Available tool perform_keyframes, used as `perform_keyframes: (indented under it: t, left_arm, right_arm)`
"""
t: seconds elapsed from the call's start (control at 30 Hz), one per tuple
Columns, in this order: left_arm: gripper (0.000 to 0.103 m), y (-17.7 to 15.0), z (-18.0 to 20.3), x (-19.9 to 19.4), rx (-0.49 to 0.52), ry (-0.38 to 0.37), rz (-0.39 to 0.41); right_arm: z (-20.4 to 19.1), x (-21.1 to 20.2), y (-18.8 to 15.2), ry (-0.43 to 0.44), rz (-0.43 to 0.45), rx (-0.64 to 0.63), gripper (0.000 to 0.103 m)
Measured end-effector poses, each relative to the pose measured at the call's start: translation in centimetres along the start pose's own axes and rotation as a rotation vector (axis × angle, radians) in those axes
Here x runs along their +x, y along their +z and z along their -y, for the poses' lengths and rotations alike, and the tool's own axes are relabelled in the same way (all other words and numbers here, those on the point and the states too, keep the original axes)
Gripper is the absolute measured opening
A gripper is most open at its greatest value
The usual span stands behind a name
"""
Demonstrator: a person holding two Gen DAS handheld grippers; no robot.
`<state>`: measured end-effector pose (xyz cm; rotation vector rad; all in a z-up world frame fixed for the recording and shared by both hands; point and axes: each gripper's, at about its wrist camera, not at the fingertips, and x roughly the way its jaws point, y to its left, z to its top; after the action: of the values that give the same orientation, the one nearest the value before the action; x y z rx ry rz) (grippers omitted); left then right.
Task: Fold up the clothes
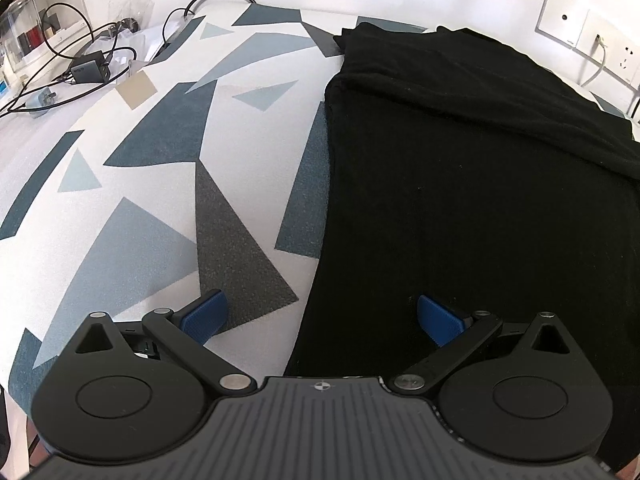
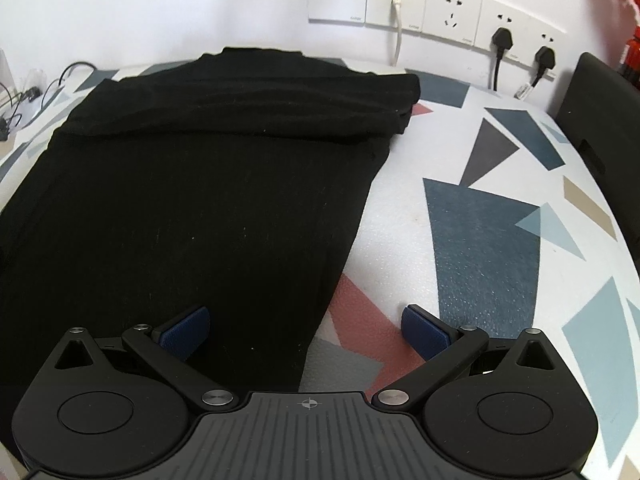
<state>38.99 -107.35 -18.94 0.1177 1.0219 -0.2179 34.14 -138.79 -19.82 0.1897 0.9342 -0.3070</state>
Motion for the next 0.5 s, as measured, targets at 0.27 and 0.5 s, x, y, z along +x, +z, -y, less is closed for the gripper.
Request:
perform_keyframes:
  t: [0.27, 0.5]
  left_arm:
    - [0.103, -1.3, -0.1, -0.4, 0.01, -0.008, 0.095]
    - [0.103, -1.2, -0.3, -0.5, 0.044, -0.03, 0.086]
  right_arm:
    - [-0.8, 0.4, 1.0, -0.054, -0.028, 0.103, 0.102]
    - [-0.5, -4.1, -0.8, 0.069, 0.121, 0.164, 0.102]
